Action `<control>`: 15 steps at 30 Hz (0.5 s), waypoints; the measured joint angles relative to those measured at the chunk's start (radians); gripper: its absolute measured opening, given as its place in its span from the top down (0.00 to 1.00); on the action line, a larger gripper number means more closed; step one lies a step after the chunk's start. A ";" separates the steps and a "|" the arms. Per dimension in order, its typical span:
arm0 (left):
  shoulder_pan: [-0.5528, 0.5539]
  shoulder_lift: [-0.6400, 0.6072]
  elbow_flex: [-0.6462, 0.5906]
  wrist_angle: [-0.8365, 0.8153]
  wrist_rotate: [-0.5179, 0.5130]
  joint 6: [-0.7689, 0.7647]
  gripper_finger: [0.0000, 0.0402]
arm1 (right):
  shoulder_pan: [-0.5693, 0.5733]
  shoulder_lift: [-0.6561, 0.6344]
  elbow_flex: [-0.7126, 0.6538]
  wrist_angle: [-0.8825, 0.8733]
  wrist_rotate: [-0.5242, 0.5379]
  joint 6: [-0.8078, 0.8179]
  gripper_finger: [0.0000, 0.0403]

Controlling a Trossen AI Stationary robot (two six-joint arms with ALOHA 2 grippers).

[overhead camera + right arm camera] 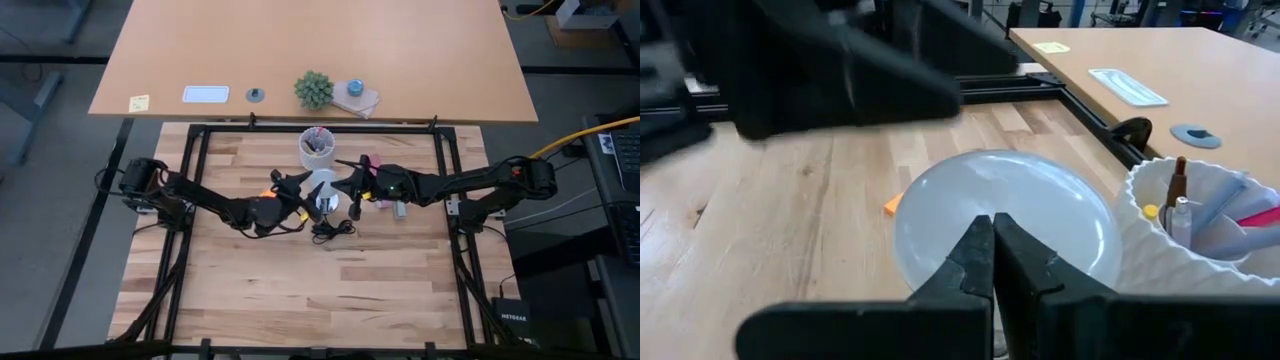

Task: Screw lightbulb
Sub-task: Remove the lightbulb from the lamp

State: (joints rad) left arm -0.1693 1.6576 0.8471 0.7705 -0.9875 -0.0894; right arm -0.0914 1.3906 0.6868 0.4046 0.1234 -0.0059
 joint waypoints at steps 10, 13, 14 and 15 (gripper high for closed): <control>-0.094 -0.101 0.001 -0.095 -0.262 0.180 0.49 | 0.000 0.001 -0.001 0.001 -0.001 0.000 0.99; -0.077 -0.100 0.001 -0.179 -0.289 0.146 0.49 | 0.000 0.001 -0.001 0.001 -0.009 0.000 0.99; -0.066 -0.100 0.001 -0.212 -0.287 0.117 0.49 | 0.000 0.001 -0.002 0.001 -0.010 0.000 0.99; -0.052 -0.100 0.001 -0.251 -0.280 0.084 0.49 | 0.000 0.001 -0.002 0.001 -0.010 0.000 0.99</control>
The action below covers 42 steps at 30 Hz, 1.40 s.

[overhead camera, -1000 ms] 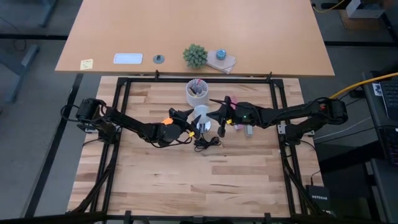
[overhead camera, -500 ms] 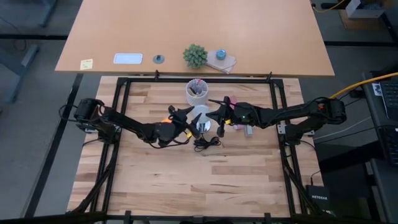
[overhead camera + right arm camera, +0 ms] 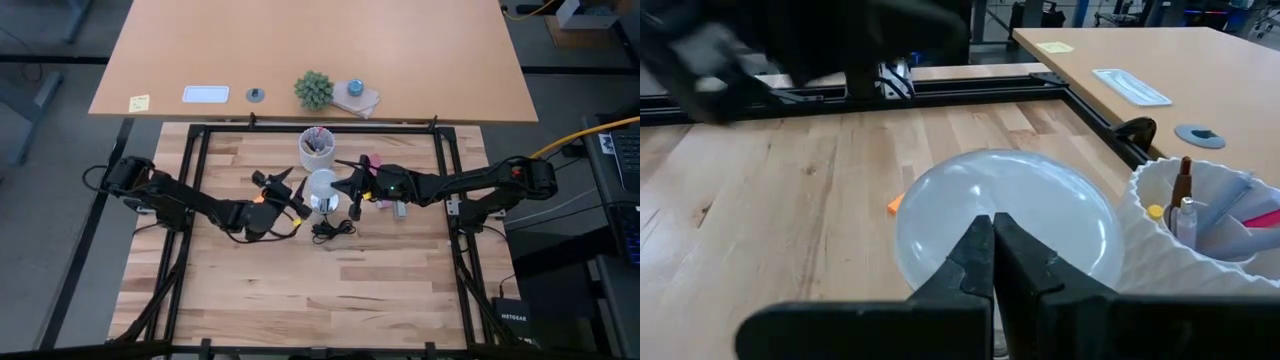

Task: Screw lightbulb
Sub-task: Remove the lightbulb from the lamp

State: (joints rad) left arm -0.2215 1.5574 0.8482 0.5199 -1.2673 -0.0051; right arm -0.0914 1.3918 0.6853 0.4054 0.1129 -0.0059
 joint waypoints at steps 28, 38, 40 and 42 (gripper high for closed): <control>0.141 0.000 0.002 -0.224 0.355 -0.257 0.49 | 0.000 0.001 -0.001 -0.002 0.015 0.000 0.99; 0.083 -0.001 0.002 -0.231 0.366 -0.326 0.49 | -0.001 0.001 -0.002 -0.004 0.072 0.000 0.99; 0.073 0.000 0.002 -0.232 0.378 -0.336 0.49 | -0.001 0.002 -0.002 -0.003 0.080 0.000 0.99; 0.066 0.000 0.001 -0.231 0.403 -0.339 0.49 | -0.001 0.002 -0.002 -0.003 0.079 0.000 0.99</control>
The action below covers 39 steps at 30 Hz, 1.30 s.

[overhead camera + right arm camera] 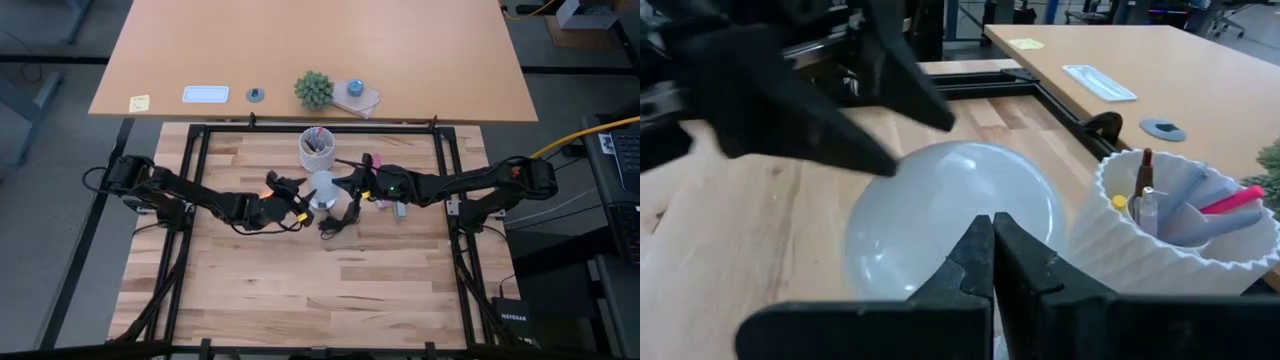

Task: Screw lightbulb
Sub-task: Remove the lightbulb from the lamp

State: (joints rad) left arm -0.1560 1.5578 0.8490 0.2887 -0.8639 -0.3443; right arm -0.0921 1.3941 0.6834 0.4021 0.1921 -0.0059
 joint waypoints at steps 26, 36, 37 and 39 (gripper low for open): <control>-0.022 0.001 -0.002 0.177 0.030 0.266 0.49 | -0.001 0.002 -0.002 -0.001 0.018 0.000 0.99; -0.056 -0.003 -0.001 0.169 -0.015 0.374 0.49 | 0.000 0.000 -0.001 -0.011 0.026 0.000 0.99; -0.060 -0.007 -0.002 0.161 -0.030 0.378 0.49 | 0.000 0.000 -0.001 -0.011 0.026 0.000 0.99; -0.071 -0.015 -0.001 0.158 -0.060 0.391 0.49 | 0.000 0.000 -0.001 -0.011 0.026 0.000 0.99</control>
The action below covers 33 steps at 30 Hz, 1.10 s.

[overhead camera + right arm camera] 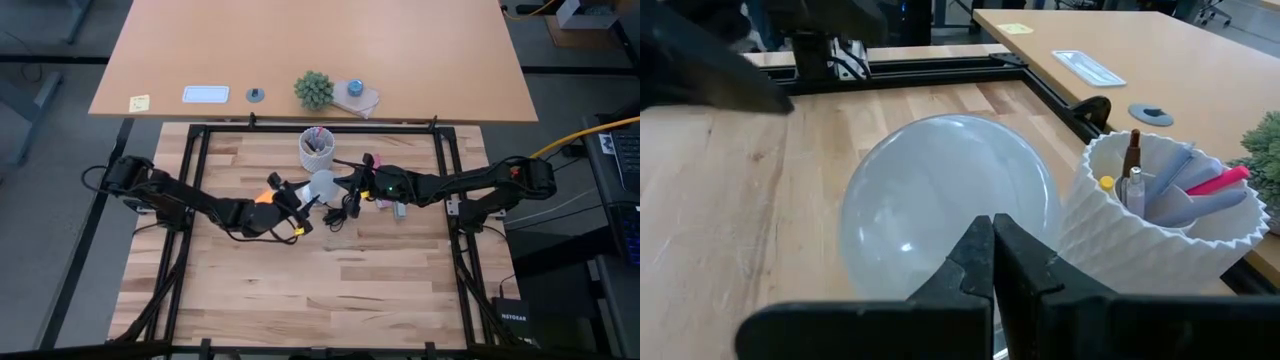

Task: Screw lightbulb
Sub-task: Remove the lightbulb from the lamp

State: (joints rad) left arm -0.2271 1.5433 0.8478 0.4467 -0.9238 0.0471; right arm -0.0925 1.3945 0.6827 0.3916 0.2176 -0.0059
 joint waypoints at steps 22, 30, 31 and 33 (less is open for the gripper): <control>-0.071 -0.043 -0.010 -0.539 -0.032 -0.337 0.49 | 0.000 -0.001 0.001 0.000 0.000 0.000 0.99; 0.015 -0.040 -0.103 -0.427 0.062 -0.417 0.49 | 0.000 -0.001 0.001 0.000 0.000 0.000 0.99; 0.027 -0.040 -0.116 -0.394 0.083 -0.422 0.49 | 0.000 -0.001 0.001 0.000 0.000 0.000 0.99; 0.049 -0.040 -0.145 -0.332 0.112 -0.405 0.49 | 0.000 -0.001 0.001 0.000 0.000 0.000 0.99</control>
State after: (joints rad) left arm -0.1784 1.5028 0.7025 0.1143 -0.8120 -0.3580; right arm -0.0921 1.3933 0.6838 0.3916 0.2176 -0.0059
